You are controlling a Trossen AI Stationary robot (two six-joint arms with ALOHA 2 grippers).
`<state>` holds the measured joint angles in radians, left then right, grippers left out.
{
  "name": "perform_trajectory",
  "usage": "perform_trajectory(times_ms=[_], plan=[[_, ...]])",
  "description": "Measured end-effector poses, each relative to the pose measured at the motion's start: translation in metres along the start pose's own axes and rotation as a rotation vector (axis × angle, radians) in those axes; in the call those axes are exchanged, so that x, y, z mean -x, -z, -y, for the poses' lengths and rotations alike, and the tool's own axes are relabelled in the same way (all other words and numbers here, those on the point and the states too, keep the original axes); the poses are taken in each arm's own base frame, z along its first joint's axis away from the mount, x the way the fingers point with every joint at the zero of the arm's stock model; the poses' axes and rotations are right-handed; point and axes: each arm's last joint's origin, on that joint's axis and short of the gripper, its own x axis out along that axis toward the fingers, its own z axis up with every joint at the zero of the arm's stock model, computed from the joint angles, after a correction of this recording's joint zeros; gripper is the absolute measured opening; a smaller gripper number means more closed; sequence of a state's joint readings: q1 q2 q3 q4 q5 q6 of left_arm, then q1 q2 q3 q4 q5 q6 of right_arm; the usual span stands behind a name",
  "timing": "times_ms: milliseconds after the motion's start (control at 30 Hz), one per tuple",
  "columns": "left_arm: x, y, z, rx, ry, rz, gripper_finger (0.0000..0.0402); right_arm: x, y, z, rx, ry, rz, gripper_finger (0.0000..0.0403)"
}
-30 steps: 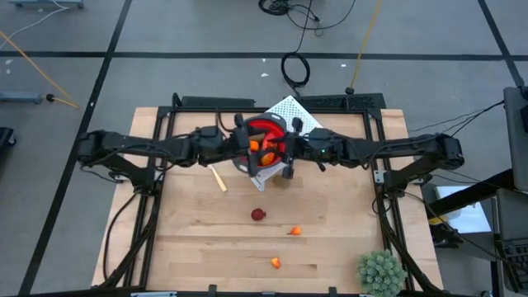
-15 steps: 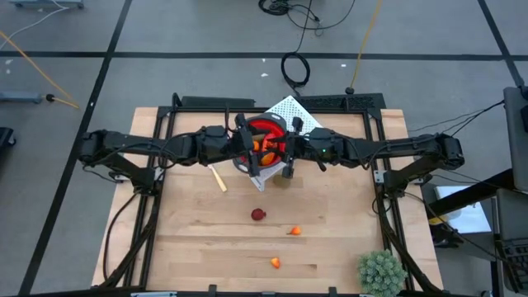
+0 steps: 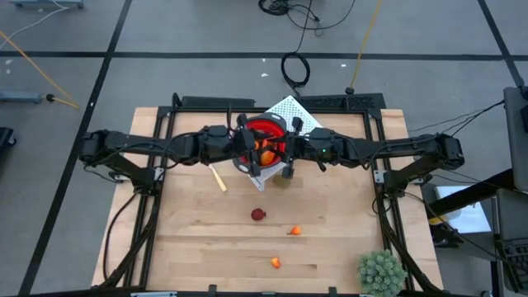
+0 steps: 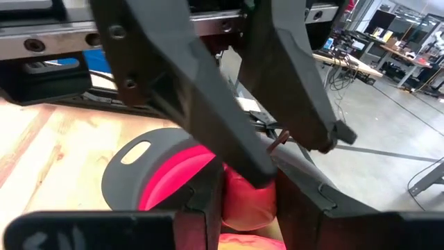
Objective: Pick & Place Fruit
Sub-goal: Put the peach into the red strainer bowl on the shelf
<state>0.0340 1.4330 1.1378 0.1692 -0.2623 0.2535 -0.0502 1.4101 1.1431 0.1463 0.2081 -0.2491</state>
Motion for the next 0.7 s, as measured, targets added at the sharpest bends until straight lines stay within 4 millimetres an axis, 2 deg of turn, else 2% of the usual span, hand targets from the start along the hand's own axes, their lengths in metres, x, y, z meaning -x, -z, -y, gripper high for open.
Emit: perform_trajectory(times_ms=[300,700], plan=[[-0.0006,0.0013,-0.0005,-0.004,0.055,0.003,0.0012,0.0000,0.0000,0.0000,0.001,-0.002,0.000,0.0098],[-0.0022,0.0036,-0.0071,0.047,0.057,-0.005,0.0001,0.0000,0.0002,0.0002,0.000,0.001,-0.002,0.0106]])
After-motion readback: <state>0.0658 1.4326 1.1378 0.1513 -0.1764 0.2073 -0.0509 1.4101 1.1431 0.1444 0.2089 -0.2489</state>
